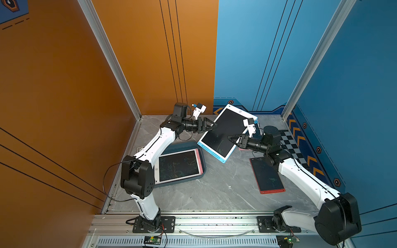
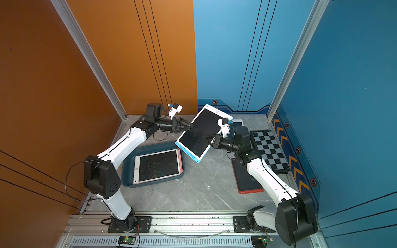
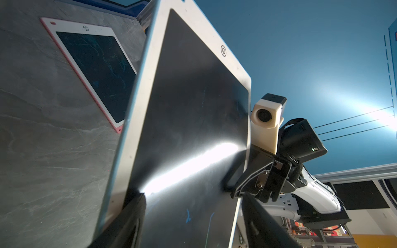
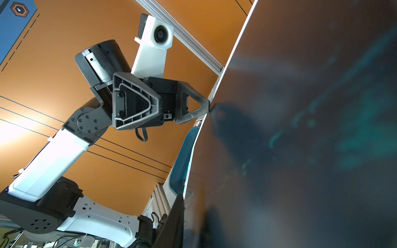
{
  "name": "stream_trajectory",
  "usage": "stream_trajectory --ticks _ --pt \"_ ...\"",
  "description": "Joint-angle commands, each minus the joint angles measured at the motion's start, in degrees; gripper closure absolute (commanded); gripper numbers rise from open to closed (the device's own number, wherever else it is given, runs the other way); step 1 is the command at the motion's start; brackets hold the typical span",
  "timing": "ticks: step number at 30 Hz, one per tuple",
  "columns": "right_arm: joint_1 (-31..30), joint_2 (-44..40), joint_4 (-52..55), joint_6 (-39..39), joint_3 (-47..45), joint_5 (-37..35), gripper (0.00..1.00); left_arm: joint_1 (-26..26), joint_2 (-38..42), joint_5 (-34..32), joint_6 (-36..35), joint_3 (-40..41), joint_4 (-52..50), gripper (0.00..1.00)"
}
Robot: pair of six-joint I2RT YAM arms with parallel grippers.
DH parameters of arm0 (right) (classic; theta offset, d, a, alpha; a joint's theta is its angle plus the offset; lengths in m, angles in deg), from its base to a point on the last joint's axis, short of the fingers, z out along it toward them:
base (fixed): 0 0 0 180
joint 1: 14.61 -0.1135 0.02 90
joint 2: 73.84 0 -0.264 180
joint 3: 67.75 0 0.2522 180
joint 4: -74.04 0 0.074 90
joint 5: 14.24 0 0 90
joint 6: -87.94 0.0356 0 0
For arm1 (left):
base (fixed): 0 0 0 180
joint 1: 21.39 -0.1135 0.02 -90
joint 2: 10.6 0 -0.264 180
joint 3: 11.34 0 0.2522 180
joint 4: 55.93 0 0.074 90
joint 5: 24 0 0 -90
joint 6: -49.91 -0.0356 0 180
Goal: Take out the writing tablet from the storage box
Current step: Place the writing tablet at the center of the board.
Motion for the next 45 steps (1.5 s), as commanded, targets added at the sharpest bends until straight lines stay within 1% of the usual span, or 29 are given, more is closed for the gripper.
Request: stream_trajectory --ticks 1,5,9,12,15,20,25,26,28,29,32,35,37,38,39,41,43,44,45 --pt "0.22 -2.67 -3.6 -1.31 -0.1 3.28 1.0 -2.17 1.38 -2.14 -1.08 -0.88 -0.68 0.24" --pt "0.17 -1.75 -8.83 2.68 -0.31 5.18 1.0 -2.25 0.18 -1.95 -0.72 -0.53 -0.68 0.24" --pt "0.1 -0.72 -10.04 3.7 -0.01 6.01 1.0 -0.35 -0.67 -1.29 -0.67 -0.91 -0.68 0.24" --pt "0.06 -0.19 -10.44 3.85 0.0 6.4 1.0 0.8 -0.46 -0.87 -0.69 -1.48 -0.67 0.26" --pt "0.08 0.28 -11.14 4.13 0.0 7.06 1.0 1.77 -0.15 -0.19 -0.61 -1.96 -0.66 0.3" --pt "-0.02 0.81 -11.79 4.22 -0.27 7.72 1.0 2.57 -0.08 0.27 -0.23 -2.48 -0.66 0.47" --pt "-0.02 1.03 -13.67 4.39 -1.22 6.74 0.97 3.5 -1.01 0.47 0.45 -3.32 -0.72 0.73" --pt "-0.01 1.11 -14.09 4.57 -1.38 6.52 0.96 3.59 -1.24 0.47 0.73 -3.58 -0.72 0.77" --pt "-0.03 1.22 -14.74 4.6 -1.58 6.16 0.93 3.73 -1.7 0.47 1.15 -4.15 -0.7 0.81" --pt "0.07 1.31 -14.73 4.48 -1.66 5.77 0.87 3.84 -1.88 0.55 1.36 -4.47 -0.68 0.84" --pt "0.7 1.29 -14.37 3.66 -1.89 4.47 0.81 4.01 -2.3 0.47 2.04 -5.28 -0.66 0.88" --pt "1.48 1.15 -13.99 2.59 -2.14 2.37 0.76 4.21 -2.84 -0.01 2.92 -6.17 -0.68 0.92" --pt "1.91 1.34 -13.9 2.08 -2.16 1.32 0.76 4.24 -3.37 -0.56 3.84 -6.76 -0.67 0.95" --pt "2.01 1.53 -14.29 1.95 -2.18 1.22 0.77 4.3 -3.66 -0.58 4.6 -6.97 -0.24 0.95" --pt "2.1 1.79 -14.77 1.85 -2.11 1.26 0.78 4.29 -4.05 -0.5 5.08 -7.2 0.12 0.9" --pt "2.41 2.45 -15.42 1.62 -2.01 1.75 0.81 4.39 -4.61 -0.24 5.52 -7.88 0.21 0.66" --pt "2.92 3.11 -16.03 1.68 -1.85 3.26 0.84 4.3 -4.86 0.28 5.51 -8.35 0.21 0.58" --pt "3.32 3.33 -16.42 2.03 -1.98 4.09 0.85 4.08 -4.81 0.38 5.48 -8.26 0.22 0.56" --pt "3.89 3.46 -17.21 2.56 -2.18 4.98 0.87 3.75 -4.65 0.38 5.34 -8.17 0.14 0.56"
